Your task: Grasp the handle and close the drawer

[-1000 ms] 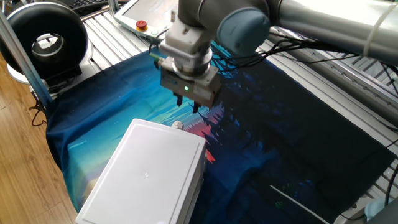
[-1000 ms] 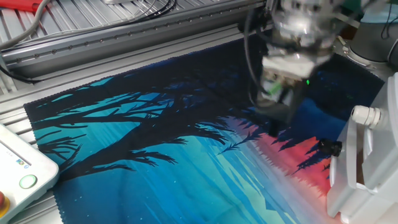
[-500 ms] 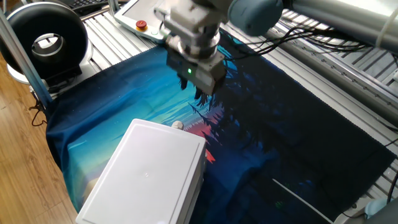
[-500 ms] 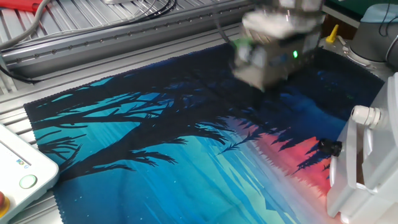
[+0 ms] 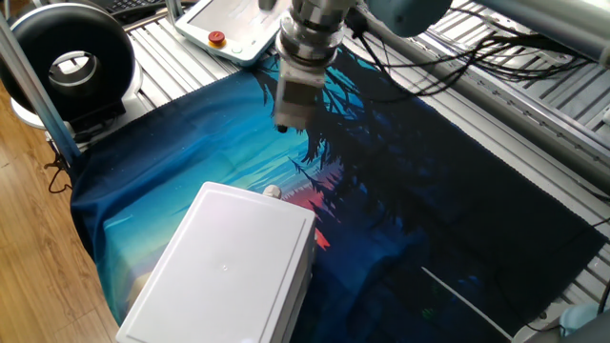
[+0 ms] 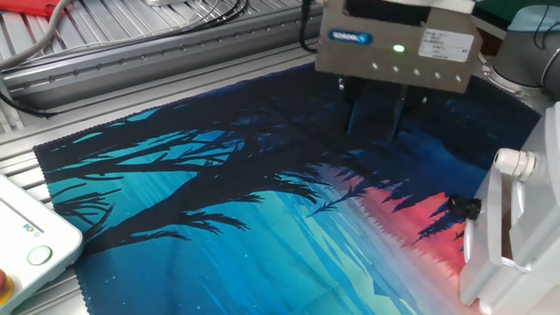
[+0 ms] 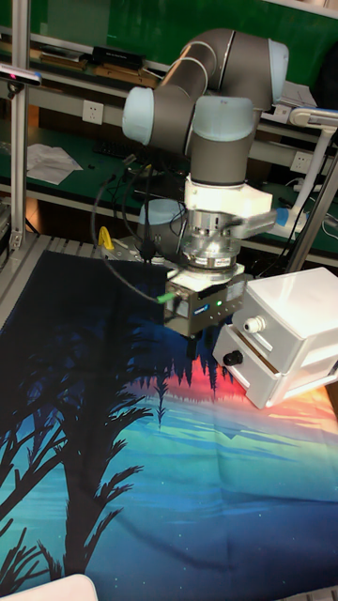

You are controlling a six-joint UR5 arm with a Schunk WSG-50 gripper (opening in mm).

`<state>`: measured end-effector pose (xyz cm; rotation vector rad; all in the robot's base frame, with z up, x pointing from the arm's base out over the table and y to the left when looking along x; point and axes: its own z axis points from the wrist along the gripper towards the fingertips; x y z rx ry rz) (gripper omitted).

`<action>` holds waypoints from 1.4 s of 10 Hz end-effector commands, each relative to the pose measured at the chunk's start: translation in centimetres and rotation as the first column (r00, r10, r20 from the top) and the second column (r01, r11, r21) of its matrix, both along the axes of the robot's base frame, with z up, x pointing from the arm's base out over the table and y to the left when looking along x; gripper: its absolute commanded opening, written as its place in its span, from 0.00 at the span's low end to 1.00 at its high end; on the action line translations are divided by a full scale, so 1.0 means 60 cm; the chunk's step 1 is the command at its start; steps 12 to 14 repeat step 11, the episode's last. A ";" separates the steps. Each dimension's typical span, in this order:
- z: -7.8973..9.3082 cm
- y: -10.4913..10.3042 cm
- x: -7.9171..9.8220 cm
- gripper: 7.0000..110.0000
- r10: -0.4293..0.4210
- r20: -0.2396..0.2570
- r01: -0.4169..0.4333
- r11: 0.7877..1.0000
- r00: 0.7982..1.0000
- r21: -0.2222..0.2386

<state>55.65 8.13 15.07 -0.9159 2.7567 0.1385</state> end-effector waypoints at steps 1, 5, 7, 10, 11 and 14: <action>0.008 0.009 -0.010 0.36 -0.325 -0.106 0.333 0.940 0.940 0.069; 0.001 -0.061 -0.008 0.36 -0.434 -0.053 0.430 0.900 0.899 -0.074; 0.000 -0.096 -0.025 0.36 -0.534 -0.052 0.522 0.839 0.844 -0.153; 0.000 -0.110 -0.030 0.36 -0.668 -0.050 0.656 0.740 0.742 -0.148; -0.002 -0.104 -0.030 0.36 -0.677 -0.066 0.667 0.734 0.733 -0.129; -0.002 -0.104 -0.030 0.36 -0.677 -0.066 0.667 0.734 0.733 -0.129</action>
